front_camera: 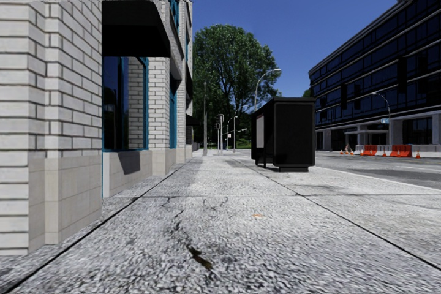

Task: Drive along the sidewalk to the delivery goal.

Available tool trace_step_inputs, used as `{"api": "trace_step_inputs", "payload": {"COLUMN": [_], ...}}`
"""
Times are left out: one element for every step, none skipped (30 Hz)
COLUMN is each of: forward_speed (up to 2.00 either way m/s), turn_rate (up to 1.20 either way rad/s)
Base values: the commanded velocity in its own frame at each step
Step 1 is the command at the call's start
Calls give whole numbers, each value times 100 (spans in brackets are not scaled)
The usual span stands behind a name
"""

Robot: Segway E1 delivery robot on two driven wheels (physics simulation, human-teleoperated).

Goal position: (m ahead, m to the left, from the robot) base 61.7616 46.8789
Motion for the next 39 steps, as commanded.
{"api": "trace_step_inputs", "payload": {"forward_speed": [200,200,200,200,200,200,200,200,200,200,200,200,200,200,200,200,200,200,200,200,200,200,200,200,200,200,200,200,200,200,200,200,200,200,200,200,200,200,200], "turn_rate": [27,5,0,0,0,0,0,0,0,0,0,0,0,0,0,0,0,0,0,0,0,0,0,0,0,0,0,0,0,0,0,0,0,0,0,0,0,0,0]}}
